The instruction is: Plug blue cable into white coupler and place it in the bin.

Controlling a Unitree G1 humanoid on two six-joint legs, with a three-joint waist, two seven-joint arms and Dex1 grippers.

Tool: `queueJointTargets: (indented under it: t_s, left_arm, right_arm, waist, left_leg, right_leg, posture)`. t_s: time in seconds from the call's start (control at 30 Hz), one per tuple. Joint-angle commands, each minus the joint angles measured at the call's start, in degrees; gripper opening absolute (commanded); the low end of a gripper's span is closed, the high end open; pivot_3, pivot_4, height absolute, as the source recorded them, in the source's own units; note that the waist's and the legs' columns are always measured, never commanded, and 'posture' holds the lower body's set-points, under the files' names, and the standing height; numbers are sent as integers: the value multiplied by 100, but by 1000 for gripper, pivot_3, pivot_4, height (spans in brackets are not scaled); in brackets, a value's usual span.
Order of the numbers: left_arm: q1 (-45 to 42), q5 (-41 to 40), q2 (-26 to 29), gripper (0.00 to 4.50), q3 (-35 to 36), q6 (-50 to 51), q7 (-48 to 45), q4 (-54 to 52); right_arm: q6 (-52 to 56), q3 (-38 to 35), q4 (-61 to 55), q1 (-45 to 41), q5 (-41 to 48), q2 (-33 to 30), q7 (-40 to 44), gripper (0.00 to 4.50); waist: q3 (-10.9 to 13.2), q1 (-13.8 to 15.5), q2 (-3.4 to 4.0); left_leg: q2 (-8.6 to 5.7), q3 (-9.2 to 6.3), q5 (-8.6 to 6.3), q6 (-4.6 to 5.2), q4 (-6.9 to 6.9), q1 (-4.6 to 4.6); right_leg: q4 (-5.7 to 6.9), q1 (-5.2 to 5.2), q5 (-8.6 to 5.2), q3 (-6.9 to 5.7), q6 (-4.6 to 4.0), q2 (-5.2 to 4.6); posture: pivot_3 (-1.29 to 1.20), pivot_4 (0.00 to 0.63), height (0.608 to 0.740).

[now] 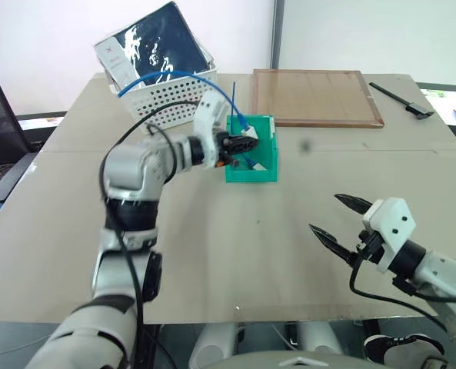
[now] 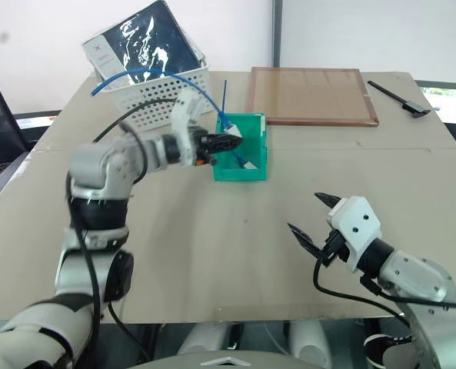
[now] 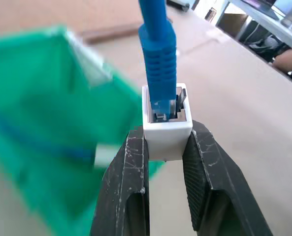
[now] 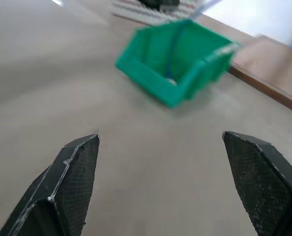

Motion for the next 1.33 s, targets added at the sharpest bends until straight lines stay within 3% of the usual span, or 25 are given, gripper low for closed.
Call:
queueJointTargets:
  t_s: [0.03, 0.07, 0.13, 0.27, 0.33, 0.43, 0.5, 0.6, 0.7, 0.87, 1.17, 1.33]
  left_arm:
    - [-732, 265, -123, 1417, 20, 54, 309, 1412]
    - [-936, 298, -162, 1682, 51, -17, 333, 1758]
    - [-1185, 393, -156, 2735, -13, -190, 279, 2133]
    - [-1235, 152, 14, 4452, 58, 282, 9, 1888]
    - [-1050, -111, 180, 4452, 133, 578, -258, 1475]
    - [74, -640, 754, 4452, 277, 581, -807, -271]
    - [932, -719, 756, 4452, 603, -108, -754, -1209]
    - [1742, -966, 1058, 4452, 704, -233, -1038, -1938]
    - [3148, -626, 1261, 4452, 807, -1524, -1296, -2613]
    - [4735, -279, 1332, 4452, 1025, -3147, -1486, -3063]
    - [6611, -244, 1466, 4452, 1751, -4182, -1588, -3172]
    - [7117, -314, 1537, 4452, 1875, -4350, -1622, -3206]
  right_arm:
    - [-372, 74, -140, 165, -236, 143, -380, 4020]
    - [-449, 99, -117, 229, -297, 152, -418, 4020]
    - [-592, 114, -93, 366, -353, 163, -466, 4020]
    - [-775, 86, -68, 537, -367, 209, -537, 4020]
    - [-840, 75, -28, 513, -330, 284, -597, 4020]
    - [-966, 125, 113, 356, -302, 350, -607, 4020]
    - [-1071, 130, 222, 267, -247, 353, -548, 4020]
    - [-1200, 87, 390, 122, -109, 341, -446, 4020]
    - [-1359, -21, 713, -203, 92, 246, -237, 4020]
    - [-1494, -202, 1140, -508, 343, -19, 89, 4020]
    - [-1647, -1023, 1577, 183, 693, -802, 886, 4020]
    - [-1617, -1525, 1775, 705, 845, -1089, 1245, 4020]
  waist:
    - [1, -67, 0]
    - [2, -80, -1]
    - [5, -99, -3]
    - [10, -82, -8]
    - [17, -82, -12]
    - [23, -146, -8]
    - [23, -180, -4]
    - [31, -97, -10]
    - [31, -63, -6]
    - [34, 16, -9]
    - [37, 87, -4]
    - [38, 94, -4]
  left_leg:
    - [-1, -3, 1, -1, -3, 1]
    - [-1, -1, 1, -3, -8, -1]
    - [-4, 2, 7, -12, -12, -10]
    - [-3, 7, 18, -34, -17, -29]
    - [-4, 12, 17, -34, -18, -33]
    - [0, 26, 16, -35, -26, -24]
    - [7, 32, 16, -38, -36, -16]
    - [9, 25, 16, -38, -33, -21]
    - [9, 28, 15, -35, -27, -19]
    - [10, 23, 1, -12, -25, -16]
    - [9, 31, -7, 2, -24, -20]
    - [13, 30, -7, 4, -20, -15]
  right_leg:
    - [2, -1, 0, -1, -1, 0]
    - [1, -6, 0, 1, -1, 4]
    - [-1, -21, 0, 5, -3, 5]
    - [-4, -41, 14, 19, -25, -1]
    - [-6, -45, 13, 26, -23, -4]
    - [-6, -48, 12, 46, -23, -3]
    - [-3, -52, 13, 57, -25, -3]
    - [-1, -53, 12, 52, -27, -4]
    - [-1, -50, 13, 52, -28, -4]
    - [-6, -38, 0, 50, -52, -12]
    - [-17, -36, -1, 45, -52, -15]
    - [-17, -29, -13, 40, -32, -14]
  posture:
    - [0, 150, 740]
    - [0, 150, 740]
    - [0, 150, 740]
    - [0, 150, 740]
    - [0, 150, 740]
    - [0, 150, 740]
    - [0, 150, 740]
    - [0, 150, 740]
    - [0, 150, 740]
    - [0, 150, 740]
    - [0, 150, 740]
    - [0, 150, 740]
